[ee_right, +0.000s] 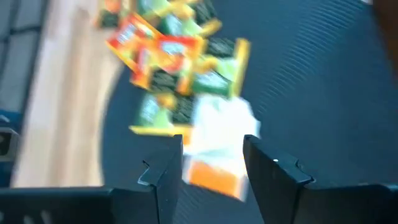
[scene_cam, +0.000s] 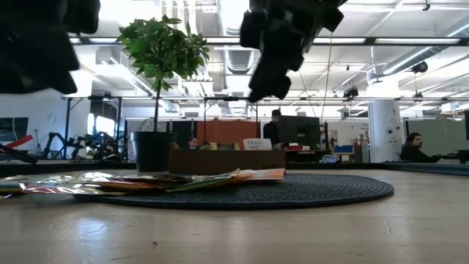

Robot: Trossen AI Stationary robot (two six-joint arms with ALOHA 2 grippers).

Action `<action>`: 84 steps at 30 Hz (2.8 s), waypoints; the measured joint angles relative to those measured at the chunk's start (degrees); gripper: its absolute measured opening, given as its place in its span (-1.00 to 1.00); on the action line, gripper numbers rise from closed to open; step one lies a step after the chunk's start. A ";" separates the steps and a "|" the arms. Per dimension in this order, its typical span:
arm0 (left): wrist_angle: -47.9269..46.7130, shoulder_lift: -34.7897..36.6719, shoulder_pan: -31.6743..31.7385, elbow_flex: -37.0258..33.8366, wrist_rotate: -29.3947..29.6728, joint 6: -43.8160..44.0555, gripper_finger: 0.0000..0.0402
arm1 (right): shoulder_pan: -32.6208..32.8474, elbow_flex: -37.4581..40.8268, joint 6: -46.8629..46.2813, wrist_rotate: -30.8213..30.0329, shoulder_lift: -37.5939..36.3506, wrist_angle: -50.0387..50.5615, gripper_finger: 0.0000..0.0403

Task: Pick & Place Tea
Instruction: Put the orange tea bag into the left slot of the wooden organizer

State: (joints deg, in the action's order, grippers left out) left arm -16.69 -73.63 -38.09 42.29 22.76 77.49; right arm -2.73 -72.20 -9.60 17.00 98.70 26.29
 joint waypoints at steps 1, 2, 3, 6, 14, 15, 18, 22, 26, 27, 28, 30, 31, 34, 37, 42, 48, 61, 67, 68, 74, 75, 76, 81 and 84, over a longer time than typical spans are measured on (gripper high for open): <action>1.50 -0.62 0.85 -1.20 0.35 -0.26 -0.49 | 0.67 -0.05 -1.55 0.02 0.79 -1.70 -0.19; 1.92 -1.40 2.15 -2.52 0.46 0.88 -0.49 | 1.24 -0.43 -3.53 0.08 1.71 -2.82 -0.19; 1.90 -2.31 3.53 -3.66 0.55 3.01 -0.49 | 1.58 -1.06 -6.02 0.06 2.71 -3.38 -0.19; 4.77 -4.11 6.74 -6.68 1.45 7.88 -0.49 | 1.71 -2.81 -16.70 0.10 5.71 -3.01 -0.20; 17.97 -8.07 9.89 -7.23 -5.58 -6.51 -0.49 | 4.28 -4.45 -37.87 8.65 13.70 -4.42 -0.21; 17.45 -8.69 9.86 -6.98 -6.51 -7.64 -0.49 | 4.76 -4.67 -39.34 8.97 14.61 -4.96 -0.21; 17.62 -10.44 9.86 -6.38 -7.27 -9.89 -0.49 | 5.86 -5.52 -43.01 9.15 17.16 -7.59 -0.21; 17.60 -12.66 10.19 -5.91 -7.38 -11.27 -0.49 | 7.09 -6.96 -46.80 9.07 19.58 -12.50 -0.24; 17.74 -14.62 10.29 -5.89 -7.41 -11.31 -0.49 | 7.27 -8.33 -48.42 8.56 21.74 -13.55 -0.24; 17.84 -15.13 10.35 -5.85 -7.38 -11.29 -0.49 | 7.18 -8.74 -48.49 8.26 22.36 -13.39 -0.24; 18.16 -15.55 10.35 -5.84 -7.33 -11.25 -0.49 | 7.11 -9.09 -48.51 7.92 22.82 -13.44 -0.23; 19.30 -16.32 10.37 -5.77 -7.25 -11.23 -0.49 | 7.13 -9.78 -48.57 6.96 23.47 -13.23 -0.23; 19.80 -16.51 10.37 -5.75 -7.25 -11.20 -0.49 | 7.21 -10.13 -48.57 6.82 23.81 -13.29 -0.23; 20.46 -16.88 10.50 -5.75 -7.14 -11.18 -0.49 | 7.31 -10.83 -48.75 6.48 24.60 -13.20 -0.24; 20.78 -16.98 10.56 -5.78 -6.79 -11.05 -0.49 | 7.18 -11.54 -48.70 5.36 25.06 -13.19 -0.25; 21.83 -17.13 10.67 -5.80 -5.90 -11.05 -0.49 | 7.13 -12.03 -47.70 4.16 25.00 -14.33 -0.31; 22.56 -17.18 10.78 -5.85 -4.92 -10.98 -0.49 | 7.05 -12.00 -47.67 4.34 24.95 -14.47 -0.50; 22.71 -17.18 10.87 -5.86 -4.44 -10.83 -0.49 | 6.96 -11.96 -44.11 -0.61 25.02 -11.56 -0.95; 22.68 -17.18 10.88 -5.62 -4.46 -10.85 -0.49 | 6.26 -11.94 -41.90 -1.66 24.79 -11.51 -0.96; 22.72 -17.18 10.87 -5.51 -4.46 -10.86 -0.49 | 6.09 -11.92 -41.46 -1.78 24.55 -11.36 -0.96; 22.71 -17.18 10.99 -5.65 -3.00 -10.86 -0.49 | 5.25 -11.92 -38.43 -2.28 23.75 -6.13 -0.96; 22.67 -17.18 11.01 -5.67 -3.01 -10.86 -0.49 | 5.25 -11.89 -37.54 -2.19 23.75 -5.59 -0.95; 22.69 -17.18 11.04 -5.67 -3.00 -10.86 -0.49 | 5.27 -11.89 -36.90 -2.22 23.75 -5.47 -0.93; 22.69 -17.18 11.40 -5.69 -2.32 -10.86 -0.49 | 5.34 -11.89 -36.57 -2.01 23.69 -6.13 -0.74; 22.69 -17.18 11.62 -5.71 -1.80 -10.86 -0.49 | 5.34 -11.89 -36.68 -1.97 23.69 -6.14 -0.56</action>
State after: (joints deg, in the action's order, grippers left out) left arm 6.00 -90.80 -26.47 36.58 20.96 66.63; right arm 2.61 -84.09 -46.28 15.03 122.39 20.14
